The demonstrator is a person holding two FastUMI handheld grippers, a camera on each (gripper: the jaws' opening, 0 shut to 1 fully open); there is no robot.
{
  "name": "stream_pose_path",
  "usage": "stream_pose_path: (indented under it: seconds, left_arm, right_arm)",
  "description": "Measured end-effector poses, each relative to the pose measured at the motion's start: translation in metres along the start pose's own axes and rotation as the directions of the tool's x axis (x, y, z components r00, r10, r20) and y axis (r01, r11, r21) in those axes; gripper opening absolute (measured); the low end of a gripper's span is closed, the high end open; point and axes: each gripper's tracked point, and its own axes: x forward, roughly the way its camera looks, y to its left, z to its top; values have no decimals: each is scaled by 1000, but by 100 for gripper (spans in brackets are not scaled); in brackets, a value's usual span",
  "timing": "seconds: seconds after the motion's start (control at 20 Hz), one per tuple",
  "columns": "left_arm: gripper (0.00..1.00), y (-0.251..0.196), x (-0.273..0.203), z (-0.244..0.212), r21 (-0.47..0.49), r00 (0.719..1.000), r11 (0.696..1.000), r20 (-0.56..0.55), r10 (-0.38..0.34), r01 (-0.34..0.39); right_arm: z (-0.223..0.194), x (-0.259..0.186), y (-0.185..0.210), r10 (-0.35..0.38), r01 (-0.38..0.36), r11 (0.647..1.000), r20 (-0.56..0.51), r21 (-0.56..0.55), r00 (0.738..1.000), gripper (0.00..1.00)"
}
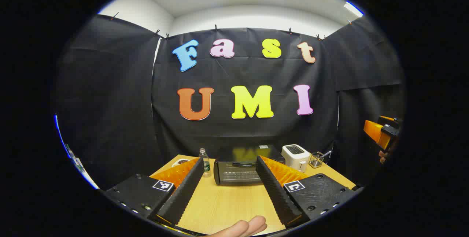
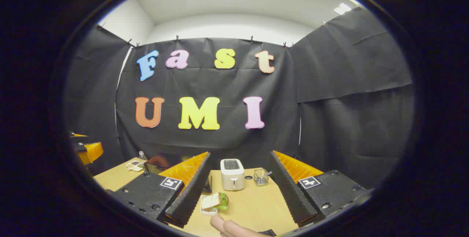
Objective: Open the electric oven with the left hand, put the food in, and close the electric oven.
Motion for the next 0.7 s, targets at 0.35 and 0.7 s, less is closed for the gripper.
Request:
stream_pose_path:
  seconds: [0.35, 0.7]
  left_arm:
    - [93, -8, 4, 7, -18, 999, 999, 27, -30, 30]
    - [93, -14, 14, 3, 27, 999, 999, 37, -33, 32]
  right_arm:
    - [4, -3, -11, 4, -4, 1000, 21, 2, 1000, 90]
    - [-3, 4, -7, 45, -45, 999, 23, 5, 999, 90]
